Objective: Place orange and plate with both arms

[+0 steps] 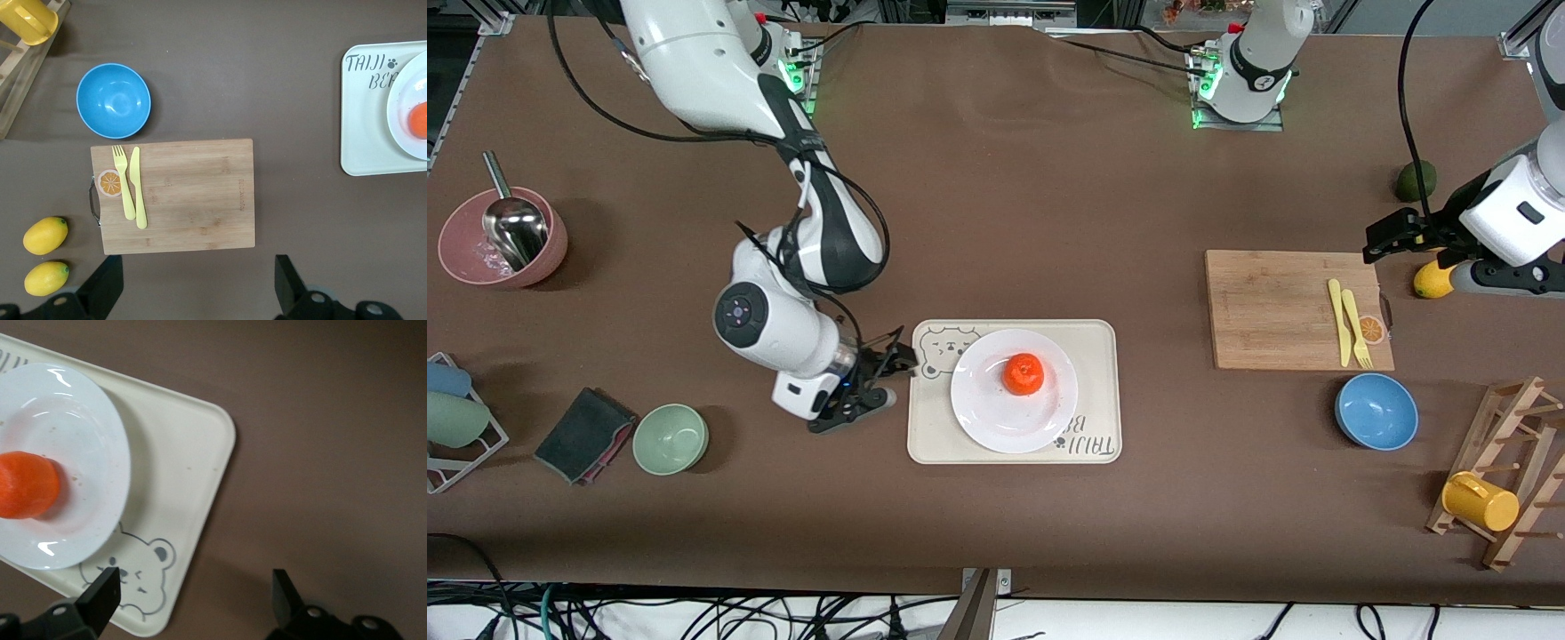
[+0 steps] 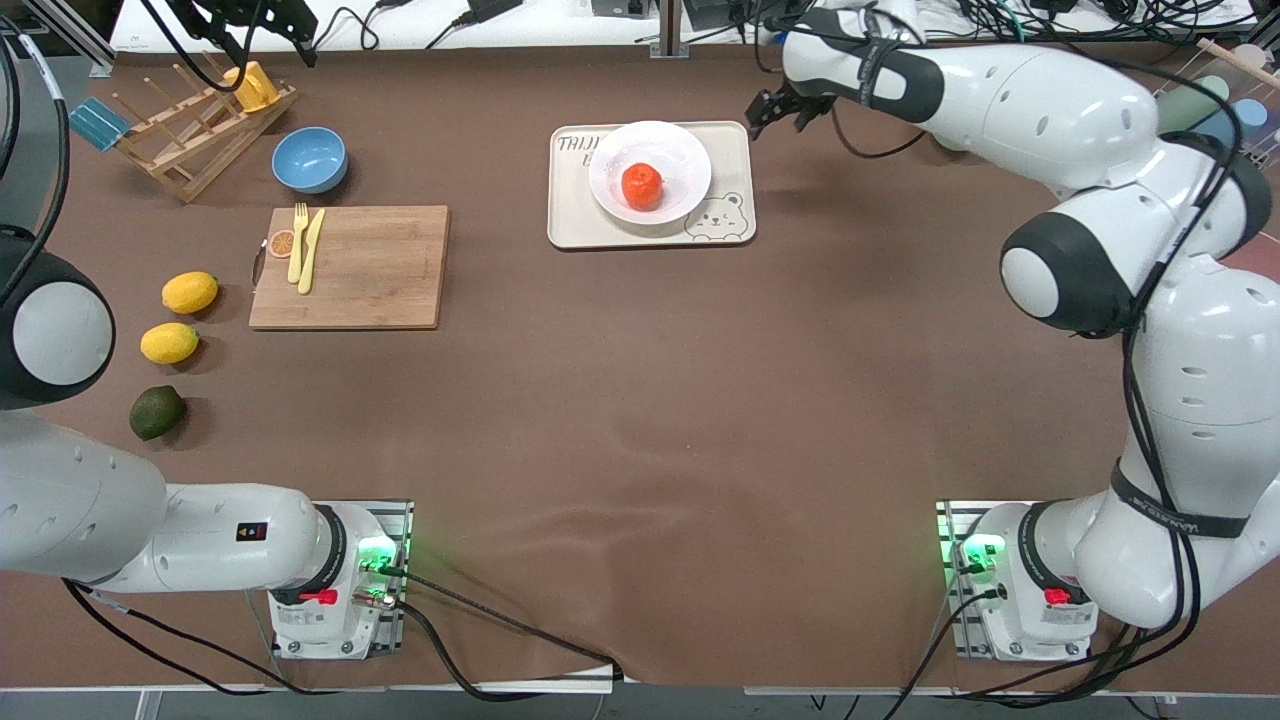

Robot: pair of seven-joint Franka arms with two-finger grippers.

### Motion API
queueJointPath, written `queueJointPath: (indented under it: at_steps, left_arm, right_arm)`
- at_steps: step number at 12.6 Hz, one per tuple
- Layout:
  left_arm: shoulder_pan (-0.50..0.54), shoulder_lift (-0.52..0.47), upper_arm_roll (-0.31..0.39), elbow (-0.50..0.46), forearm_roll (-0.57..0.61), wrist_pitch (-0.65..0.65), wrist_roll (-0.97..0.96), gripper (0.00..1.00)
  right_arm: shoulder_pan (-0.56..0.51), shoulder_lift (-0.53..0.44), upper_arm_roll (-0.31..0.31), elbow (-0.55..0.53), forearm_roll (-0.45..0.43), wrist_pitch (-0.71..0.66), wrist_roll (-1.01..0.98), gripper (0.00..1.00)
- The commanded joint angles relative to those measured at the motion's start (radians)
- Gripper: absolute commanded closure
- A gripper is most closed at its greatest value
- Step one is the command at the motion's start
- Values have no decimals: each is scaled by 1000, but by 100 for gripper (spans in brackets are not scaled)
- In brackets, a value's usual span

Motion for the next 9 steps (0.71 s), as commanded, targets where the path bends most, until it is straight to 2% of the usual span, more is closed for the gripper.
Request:
queueJointPath:
  at_steps: [1, 3, 5, 7, 9]
  left_arm:
    - [0, -11, 5, -9, -15, 8, 16, 0]
    - [-2, -11, 5, -11, -15, 8, 16, 0]
    - [0, -11, 5, -11, -15, 8, 16, 0]
    - [-2, -11, 5, -11, -15, 8, 16, 0]
    - [-2, -11, 5, -11, -15, 8, 16, 0]
  right_arm:
    - [5, -152, -78, -63, -166, -130, 5, 0]
    - [5, -250, -143, -60, -249, -193, -13, 0]
    - [-48, -362, -137, -66, -254, -351, -14, 0]
    - [-165, -454, -81, -65, -262, -500, -1, 0]
    - [-317, -521, 19, -84, -265, -594, 4, 0]
